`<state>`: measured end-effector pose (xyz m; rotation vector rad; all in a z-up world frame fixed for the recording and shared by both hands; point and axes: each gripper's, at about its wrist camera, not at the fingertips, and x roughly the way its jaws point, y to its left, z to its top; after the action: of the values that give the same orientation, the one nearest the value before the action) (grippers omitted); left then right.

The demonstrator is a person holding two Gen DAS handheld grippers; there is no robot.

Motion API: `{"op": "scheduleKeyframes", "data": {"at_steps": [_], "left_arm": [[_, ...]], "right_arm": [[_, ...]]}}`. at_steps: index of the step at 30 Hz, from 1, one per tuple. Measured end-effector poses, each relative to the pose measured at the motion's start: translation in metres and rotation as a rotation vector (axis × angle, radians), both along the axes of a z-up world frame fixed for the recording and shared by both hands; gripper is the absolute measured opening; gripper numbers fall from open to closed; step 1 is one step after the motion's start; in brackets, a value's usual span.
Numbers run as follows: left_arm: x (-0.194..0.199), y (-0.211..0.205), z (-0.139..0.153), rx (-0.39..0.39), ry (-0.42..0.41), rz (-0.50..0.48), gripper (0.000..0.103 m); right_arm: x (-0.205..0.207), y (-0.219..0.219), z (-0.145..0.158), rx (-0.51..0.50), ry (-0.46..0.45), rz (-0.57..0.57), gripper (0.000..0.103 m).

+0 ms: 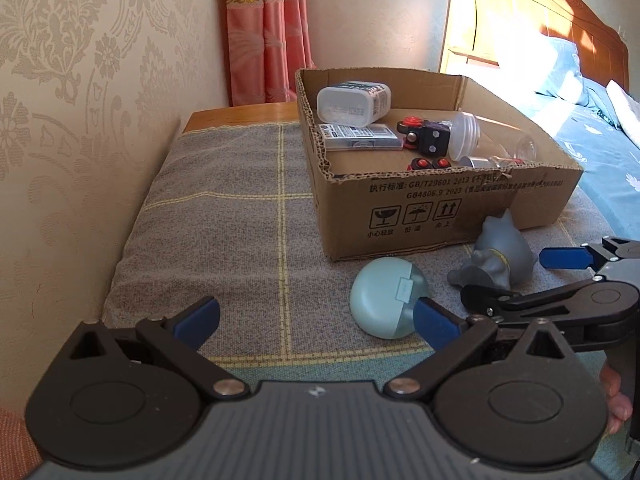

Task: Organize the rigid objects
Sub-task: 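Close the left gripper on the pale blue mint case while the right gripper grasps the grey cat figure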

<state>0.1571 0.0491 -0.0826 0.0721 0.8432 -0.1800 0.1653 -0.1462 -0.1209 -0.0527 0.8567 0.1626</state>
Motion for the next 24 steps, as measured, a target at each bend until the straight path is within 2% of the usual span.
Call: {"op": "scheduleKeyframes", "data": {"at_steps": [5,8,11,15,20,24], "left_arm": [[0.005,-0.009,-0.011,-0.005,0.034,-0.058,0.102],[0.01,-0.014,-0.016,-0.005,0.042,-0.087,0.102],[0.018,-0.012,-0.019,-0.042,0.047,-0.098,0.102],[0.027,-0.012,-0.024,-0.022,0.059,-0.089,0.102],[0.03,-0.022,-0.031,0.02,0.056,-0.126,0.101],[0.033,-0.023,-0.031,0.007,0.037,-0.113,0.095]], "right_arm": [[-0.008,0.001,-0.003,-0.056,-0.021,0.06,0.103],[-0.01,-0.003,-0.003,-0.045,-0.022,0.073,0.103],[-0.01,-0.008,-0.003,-0.043,-0.022,0.084,0.103],[-0.012,-0.012,-0.002,-0.043,-0.02,0.103,0.103],[-0.017,-0.015,-0.002,-0.042,-0.021,0.119,0.103],[-0.018,-0.015,-0.003,-0.041,-0.026,0.114,0.103]]}}
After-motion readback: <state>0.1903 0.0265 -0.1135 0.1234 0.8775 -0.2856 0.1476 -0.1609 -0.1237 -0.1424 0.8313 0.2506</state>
